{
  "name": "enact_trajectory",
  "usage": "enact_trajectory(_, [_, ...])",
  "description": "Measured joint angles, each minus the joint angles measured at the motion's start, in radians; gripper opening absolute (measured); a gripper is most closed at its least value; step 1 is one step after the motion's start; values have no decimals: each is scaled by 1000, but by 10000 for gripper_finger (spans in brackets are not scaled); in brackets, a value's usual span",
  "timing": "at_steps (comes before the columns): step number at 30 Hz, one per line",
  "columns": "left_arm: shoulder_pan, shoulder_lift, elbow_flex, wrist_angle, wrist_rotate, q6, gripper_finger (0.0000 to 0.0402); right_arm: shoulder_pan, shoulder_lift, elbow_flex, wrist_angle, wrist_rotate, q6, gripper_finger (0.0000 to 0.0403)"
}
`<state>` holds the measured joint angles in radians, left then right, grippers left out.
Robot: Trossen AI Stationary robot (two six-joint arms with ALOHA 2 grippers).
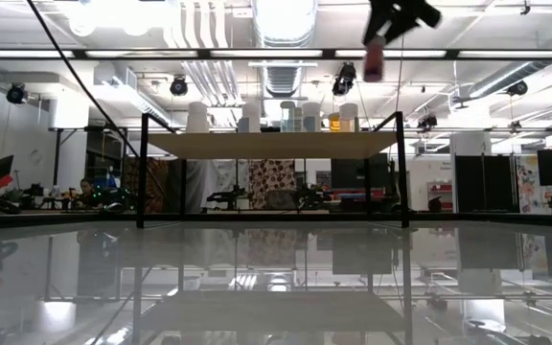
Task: Pick and place medicine bottles onto shelf by color
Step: Put the pink pill bottle on the shelf
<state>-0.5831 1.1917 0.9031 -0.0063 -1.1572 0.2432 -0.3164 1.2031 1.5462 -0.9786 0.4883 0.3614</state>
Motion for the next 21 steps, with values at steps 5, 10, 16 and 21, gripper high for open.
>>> enact_trajectory(5, [0, -6, 0, 4, 0, -2, 195, 50, 135, 181, -17, -58, -43, 171])
enact_trajectory(10, [0, -23, -14, 43, -2, 0, 195, 65, 296, 344, -11, -185, -89, 171])
enact_trajectory(16, [-2, -72, -48, 118, -4, -1, 195, 68, 510, 554, -11, -227, -171, 171])
enact_trajectory(21, [-19, -111, -88, 188, -4, 2, 195, 57, 665, 725, -6, -242, -228, 171])
